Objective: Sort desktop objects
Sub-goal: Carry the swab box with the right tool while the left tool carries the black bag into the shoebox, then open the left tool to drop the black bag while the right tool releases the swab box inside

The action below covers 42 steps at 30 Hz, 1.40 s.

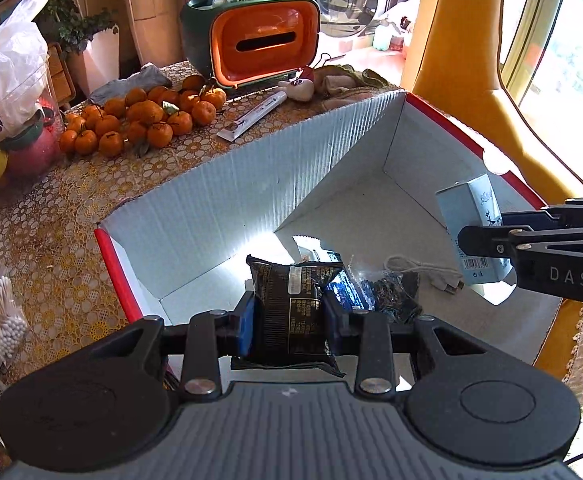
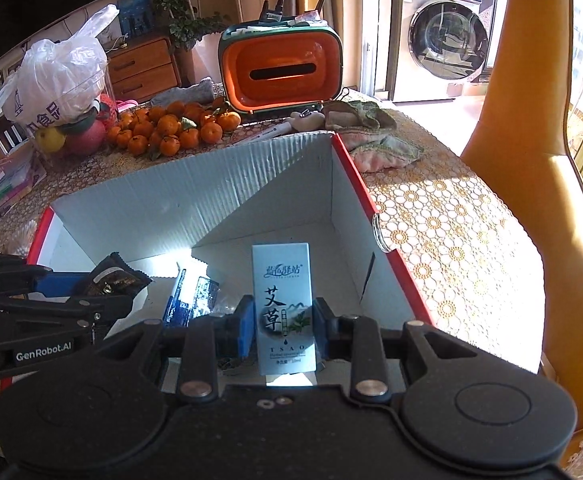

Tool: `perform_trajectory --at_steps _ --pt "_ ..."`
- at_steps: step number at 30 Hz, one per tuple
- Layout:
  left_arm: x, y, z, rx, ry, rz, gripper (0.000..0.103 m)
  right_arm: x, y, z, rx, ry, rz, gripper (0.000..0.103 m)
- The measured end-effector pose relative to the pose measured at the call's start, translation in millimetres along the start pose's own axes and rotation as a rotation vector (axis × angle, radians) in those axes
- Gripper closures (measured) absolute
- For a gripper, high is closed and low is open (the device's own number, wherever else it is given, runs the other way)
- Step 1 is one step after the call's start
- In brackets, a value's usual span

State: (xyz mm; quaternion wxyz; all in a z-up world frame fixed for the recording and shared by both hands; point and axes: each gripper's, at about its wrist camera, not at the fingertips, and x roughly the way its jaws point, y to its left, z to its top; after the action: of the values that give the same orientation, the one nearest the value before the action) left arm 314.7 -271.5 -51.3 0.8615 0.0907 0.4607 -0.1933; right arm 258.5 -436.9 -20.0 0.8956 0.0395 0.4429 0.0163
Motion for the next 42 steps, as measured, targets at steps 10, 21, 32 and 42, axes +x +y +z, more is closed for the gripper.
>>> perform_trajectory --at_steps 10,21,32,42 --pt "19.9 -5.2 1.7 0.030 0.052 0.000 0.070 20.4 4.1 -1.6 -0.024 0.047 -0.003 0.074" --pt "34.2 -6.0 9.4 0.024 0.099 -0.023 0.070 37.5 6.5 4.6 -0.032 0.078 -0.016 0.074" --pt "47.2 -0.9 12.6 0.000 0.172 -0.053 0.070 48.5 8.3 6.4 -0.034 0.109 -0.026 0.073" --pt "51.1 -2.1 12.0 -0.005 0.210 -0.052 0.069 43.5 0.1 7.2 -0.006 0.101 -0.019 0.071"
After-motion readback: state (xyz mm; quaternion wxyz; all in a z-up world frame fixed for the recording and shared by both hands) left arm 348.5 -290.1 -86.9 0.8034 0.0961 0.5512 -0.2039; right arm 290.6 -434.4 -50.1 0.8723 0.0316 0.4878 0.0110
